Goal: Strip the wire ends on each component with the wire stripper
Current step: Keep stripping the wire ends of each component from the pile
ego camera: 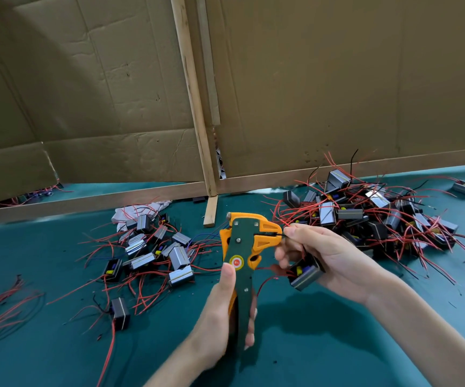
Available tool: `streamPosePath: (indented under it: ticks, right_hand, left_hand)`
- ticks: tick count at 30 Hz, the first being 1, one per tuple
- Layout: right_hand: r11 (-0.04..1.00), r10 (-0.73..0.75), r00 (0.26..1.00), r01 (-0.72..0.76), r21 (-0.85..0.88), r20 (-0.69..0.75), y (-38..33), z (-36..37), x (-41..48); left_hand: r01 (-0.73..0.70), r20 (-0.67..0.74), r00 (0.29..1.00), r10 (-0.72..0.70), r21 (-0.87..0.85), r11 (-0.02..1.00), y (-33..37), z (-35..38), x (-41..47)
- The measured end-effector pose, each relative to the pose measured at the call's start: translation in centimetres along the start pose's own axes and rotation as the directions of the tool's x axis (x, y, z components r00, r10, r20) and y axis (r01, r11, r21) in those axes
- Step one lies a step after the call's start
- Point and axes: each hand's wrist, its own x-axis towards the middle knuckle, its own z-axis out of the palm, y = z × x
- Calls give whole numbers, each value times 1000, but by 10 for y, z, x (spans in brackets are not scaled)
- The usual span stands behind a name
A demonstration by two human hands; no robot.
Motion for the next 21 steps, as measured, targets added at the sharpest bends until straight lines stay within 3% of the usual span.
streamPosePath:
  ticks: [3,7,10,13,16,19,21]
  right_hand:
    - [1000,7,1000,-8,-7,-26,1,0,1]
    - [990,-63,990,46,-135,-127,1,1,2]
    - [942,-246,942,176,-286,-228,-2,1,3]
    - [848,-443,842,281,-450,-308,-18,-1,5]
    - [647,-669,674,319,-693,-314,-46,-8,12]
    - [322,-853,492,228,-919,-176,-71,-28,27]
    - [128,-865,492,19,-992,-102,-80,-49,43]
  left_hand:
    - [-44,-78,996,48,57,997,0,10,-4]
    - [-7,-3,1000,7,3,1000,15,6,-3]
    - [1,-36,999,-3,-46,999,19,1,0]
    - [43,-117,991,-67,-199,979,23,1,2]
    - [55,-174,974,-143,-432,900,29,-3,1]
    - [48,-197,959,-202,-592,805,34,-8,0]
    - [50,-219,948,-231,-614,788,34,-10,1]
